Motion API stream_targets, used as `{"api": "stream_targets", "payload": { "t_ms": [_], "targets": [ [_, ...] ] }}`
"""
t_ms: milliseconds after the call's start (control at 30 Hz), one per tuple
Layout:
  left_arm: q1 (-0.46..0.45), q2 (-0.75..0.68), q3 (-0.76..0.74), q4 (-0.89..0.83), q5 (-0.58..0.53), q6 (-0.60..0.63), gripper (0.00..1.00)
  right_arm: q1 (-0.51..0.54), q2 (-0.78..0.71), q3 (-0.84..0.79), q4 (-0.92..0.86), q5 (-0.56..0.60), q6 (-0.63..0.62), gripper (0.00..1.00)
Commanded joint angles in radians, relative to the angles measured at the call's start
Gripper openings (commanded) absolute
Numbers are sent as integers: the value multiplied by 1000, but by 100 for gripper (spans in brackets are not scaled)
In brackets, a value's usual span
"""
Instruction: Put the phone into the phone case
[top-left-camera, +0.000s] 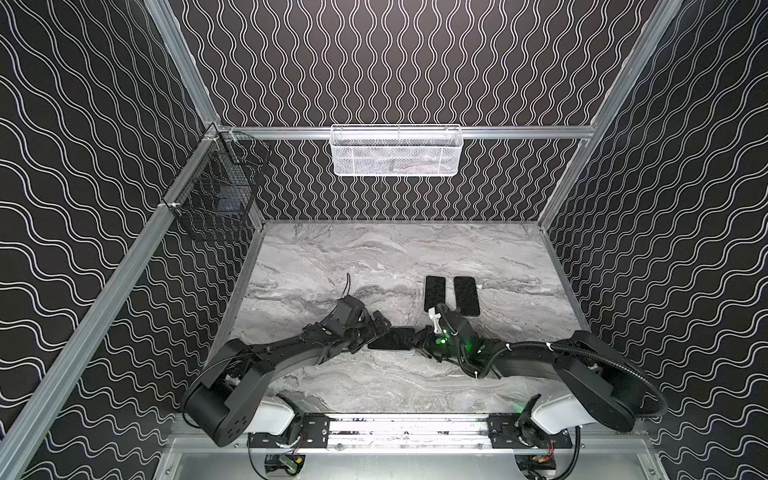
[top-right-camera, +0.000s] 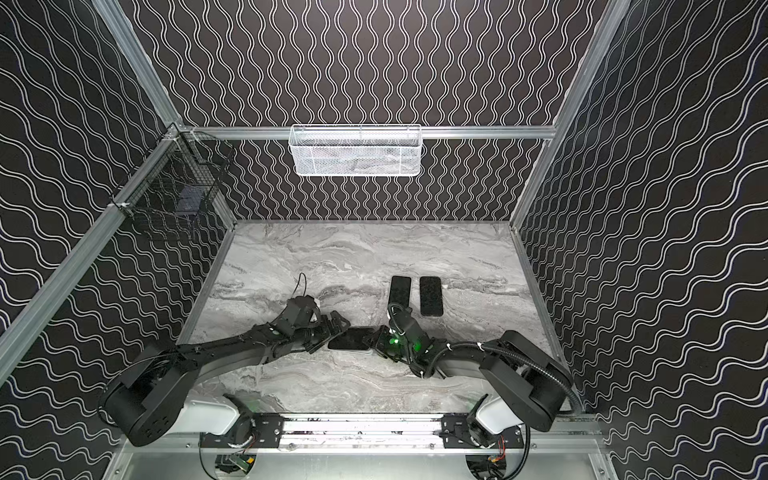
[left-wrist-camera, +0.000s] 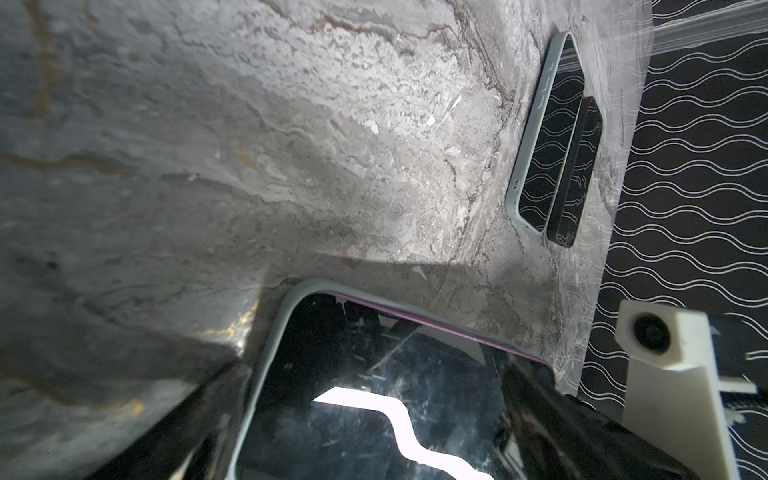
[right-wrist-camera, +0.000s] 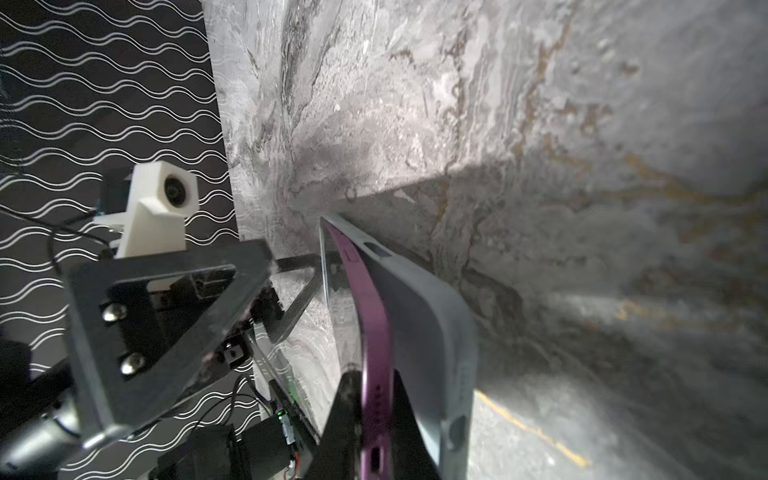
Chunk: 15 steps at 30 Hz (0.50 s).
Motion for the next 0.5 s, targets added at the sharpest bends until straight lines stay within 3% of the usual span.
{"api": "stream_targets", "payload": {
  "t_ms": [0,167,367,467],
  "targets": [
    [-17,11,13,20,87,-15,98,-3,35,7,-288,48,-65,9],
    [-28,26,26,17,84,-20,99,-7,58,31,-320,65,-104,24],
    [-33,30,33,11,78,-26,98,-10,62,67,-361,90,-149,32],
    [-35,27,36,5,72,-27,98,-10,48,86,-397,110,-174,40]
  ]
}}
